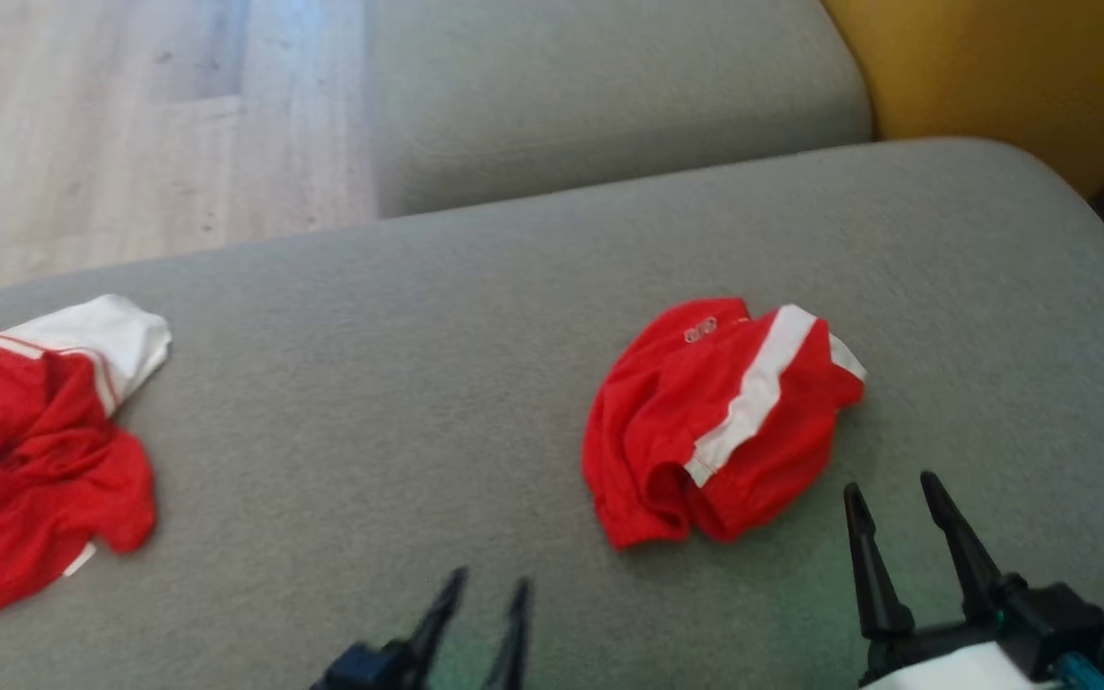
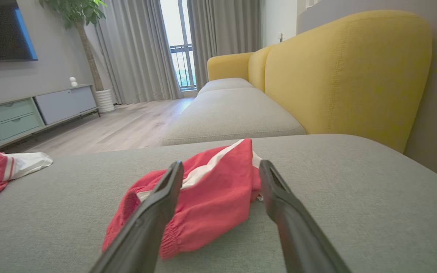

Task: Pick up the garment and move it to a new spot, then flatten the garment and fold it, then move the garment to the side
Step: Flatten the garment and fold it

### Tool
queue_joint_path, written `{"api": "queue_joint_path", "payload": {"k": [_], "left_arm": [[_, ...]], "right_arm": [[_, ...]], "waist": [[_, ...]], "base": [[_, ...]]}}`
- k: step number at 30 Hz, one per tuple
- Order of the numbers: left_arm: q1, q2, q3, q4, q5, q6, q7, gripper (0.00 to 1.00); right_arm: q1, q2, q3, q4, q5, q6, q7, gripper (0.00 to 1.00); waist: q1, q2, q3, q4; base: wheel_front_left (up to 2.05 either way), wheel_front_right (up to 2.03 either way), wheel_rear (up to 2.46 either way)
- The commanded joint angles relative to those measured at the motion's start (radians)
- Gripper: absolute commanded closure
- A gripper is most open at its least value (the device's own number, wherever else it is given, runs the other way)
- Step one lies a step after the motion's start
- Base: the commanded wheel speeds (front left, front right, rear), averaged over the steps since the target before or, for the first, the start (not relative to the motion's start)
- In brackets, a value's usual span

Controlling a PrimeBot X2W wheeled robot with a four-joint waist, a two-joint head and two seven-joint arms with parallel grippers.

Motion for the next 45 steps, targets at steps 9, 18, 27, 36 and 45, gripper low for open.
{"api": "queue_joint_path", "payload": {"k": [9, 18, 27, 36, 45], "left_arm": [[-0.291, -0.041, -0.264, 0.117, -0.343, -0.086, 0.024, 0.0], [-0.465, -0.041, -0.365, 0.208, -0.492, -0.043, 0.004, 0.0], [-0.544, -0.041, -0.386, 0.229, -0.599, -0.025, -0.009, 0.0], [-0.554, -0.041, -0.372, 0.218, -0.576, -0.028, -0.009, 0.65], [-0.611, -0.041, -0.398, 0.2, -0.577, -0.086, -0.01, 1.0]], "right_arm": [[-0.091, -0.037, 0.046, -0.043, 0.001, 0.008, -0.011, 0.0], [-0.139, -0.035, 0.058, -0.052, 0.007, 0.008, -0.011, 0.0], [-0.148, -0.033, 0.064, -0.046, 0.008, 0.008, -0.011, 0.0], [-0.149, -0.038, 0.067, -0.041, 0.007, 0.008, -0.011, 0.0], [-0.159, -0.038, 0.068, -0.034, 0.009, 0.008, -0.011, 0.0]], "waist": [[-0.0002, 0.0, 0.102, -0.158], [-0.0002, 0.0, 0.173, -0.218], [-0.0002, 0.0, 0.179, -0.235], [-0.0002, 0.0, 0.174, -0.24], [-0.0002, 0.0, 0.16, -0.258]], "base": [[0.0, 0.0, 0.0], [0.0, 0.0, 0.0], [0.0, 0.0, 0.0], [0.0, 0.0, 0.0], [0.0, 0.0, 0.0]]}}
